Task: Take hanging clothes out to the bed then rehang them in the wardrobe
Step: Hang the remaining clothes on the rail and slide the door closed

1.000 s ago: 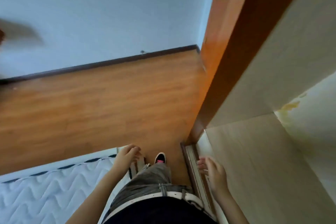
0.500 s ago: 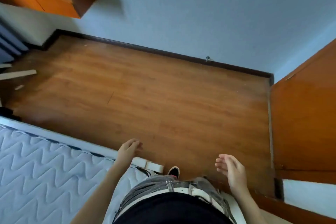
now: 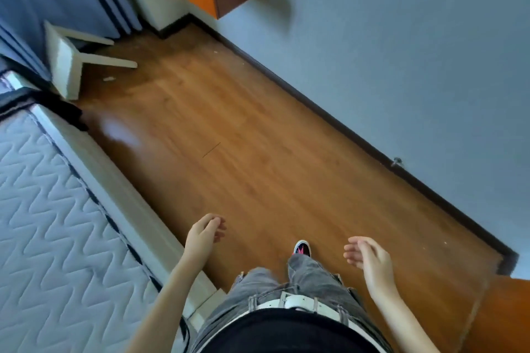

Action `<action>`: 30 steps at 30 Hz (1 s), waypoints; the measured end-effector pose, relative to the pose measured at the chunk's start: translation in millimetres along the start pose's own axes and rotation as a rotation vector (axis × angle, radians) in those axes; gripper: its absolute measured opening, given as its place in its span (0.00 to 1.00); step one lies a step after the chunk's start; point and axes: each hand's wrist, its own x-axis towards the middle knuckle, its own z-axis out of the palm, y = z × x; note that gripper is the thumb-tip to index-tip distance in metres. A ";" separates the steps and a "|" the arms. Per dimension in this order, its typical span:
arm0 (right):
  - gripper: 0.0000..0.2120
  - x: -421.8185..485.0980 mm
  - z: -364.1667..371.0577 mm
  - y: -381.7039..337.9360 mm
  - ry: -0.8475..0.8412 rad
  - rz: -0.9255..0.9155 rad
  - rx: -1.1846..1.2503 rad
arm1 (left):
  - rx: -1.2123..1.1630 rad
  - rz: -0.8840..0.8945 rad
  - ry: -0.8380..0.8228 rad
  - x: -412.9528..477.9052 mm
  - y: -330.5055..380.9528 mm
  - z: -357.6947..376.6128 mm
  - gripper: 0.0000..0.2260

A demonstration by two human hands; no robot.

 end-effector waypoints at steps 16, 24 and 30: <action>0.13 259.7 247.0 -238.2 -0.770 -0.255 -0.454 | -0.554 -0.355 0.654 75.6 17.0 -28.8 0.11; 0.13 337.7 375.3 -361.6 -0.788 -0.293 -0.464 | -0.536 -0.220 0.670 223.6 133.8 -151.7 0.11; 0.12 416.6 493.6 -442.3 -0.854 -0.293 -0.510 | -0.593 -0.202 0.835 324.4 183.1 -235.2 0.12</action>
